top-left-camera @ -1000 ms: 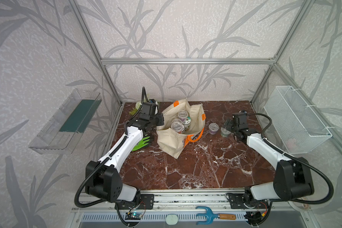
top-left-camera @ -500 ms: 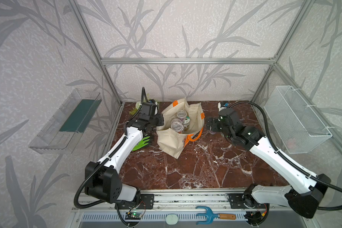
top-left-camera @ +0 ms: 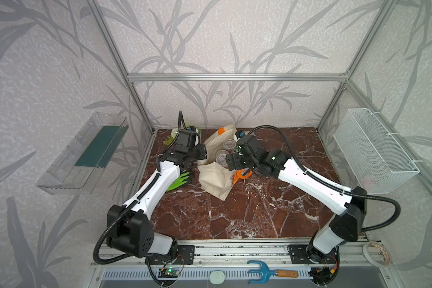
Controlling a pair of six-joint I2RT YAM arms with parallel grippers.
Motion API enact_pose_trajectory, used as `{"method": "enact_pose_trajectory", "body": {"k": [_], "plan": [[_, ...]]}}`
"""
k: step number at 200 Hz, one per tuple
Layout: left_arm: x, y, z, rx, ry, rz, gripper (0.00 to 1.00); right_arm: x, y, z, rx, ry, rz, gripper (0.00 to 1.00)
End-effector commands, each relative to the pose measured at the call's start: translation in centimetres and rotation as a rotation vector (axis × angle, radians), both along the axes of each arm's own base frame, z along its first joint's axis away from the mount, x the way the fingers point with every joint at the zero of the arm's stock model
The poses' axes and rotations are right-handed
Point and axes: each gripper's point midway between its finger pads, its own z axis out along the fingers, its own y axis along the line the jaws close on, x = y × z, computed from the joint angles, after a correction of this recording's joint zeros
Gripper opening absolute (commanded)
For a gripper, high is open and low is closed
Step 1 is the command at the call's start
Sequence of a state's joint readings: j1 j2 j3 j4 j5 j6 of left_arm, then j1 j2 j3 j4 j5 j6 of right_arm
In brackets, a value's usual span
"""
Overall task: Take out the seed jars from the canvas bag
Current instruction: Pick up the seed jar from the canvas bag.
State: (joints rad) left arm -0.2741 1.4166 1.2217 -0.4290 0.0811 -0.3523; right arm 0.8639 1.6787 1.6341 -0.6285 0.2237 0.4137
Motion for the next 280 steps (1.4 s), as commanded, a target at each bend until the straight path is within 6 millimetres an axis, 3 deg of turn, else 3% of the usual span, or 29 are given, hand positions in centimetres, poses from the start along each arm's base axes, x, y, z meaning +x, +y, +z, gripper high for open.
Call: {"method": "enact_pose_trajectory", "body": {"k": [1,89,152,236,280], "plan": [[-0.5,0.1,1.0,-0.014,-0.025,0.004,0.0,-0.1,2.0,-0.5,0.004,0.043,0.057,0.99],[-0.7,0.0,1.5,-0.02,-0.033,0.001,0.0,2.4,4.7,-2.6,-0.038,0.056,0.073,0.99],[-0.7,0.1,1.6,-0.02,-0.037,0.003,0.0,2.6,5.8,-3.7,-0.054,0.075,0.096,0.99],[-0.7,0.1,1.6,-0.02,-0.037,0.001,0.0,2.4,4.1,-1.2,-0.055,0.01,0.068,0.99],[-0.8,0.2,1.7,-0.018,-0.038,0.005,0.0,1.8,4.3,0.4,-0.017,-0.009,0.077,0.99]]}}
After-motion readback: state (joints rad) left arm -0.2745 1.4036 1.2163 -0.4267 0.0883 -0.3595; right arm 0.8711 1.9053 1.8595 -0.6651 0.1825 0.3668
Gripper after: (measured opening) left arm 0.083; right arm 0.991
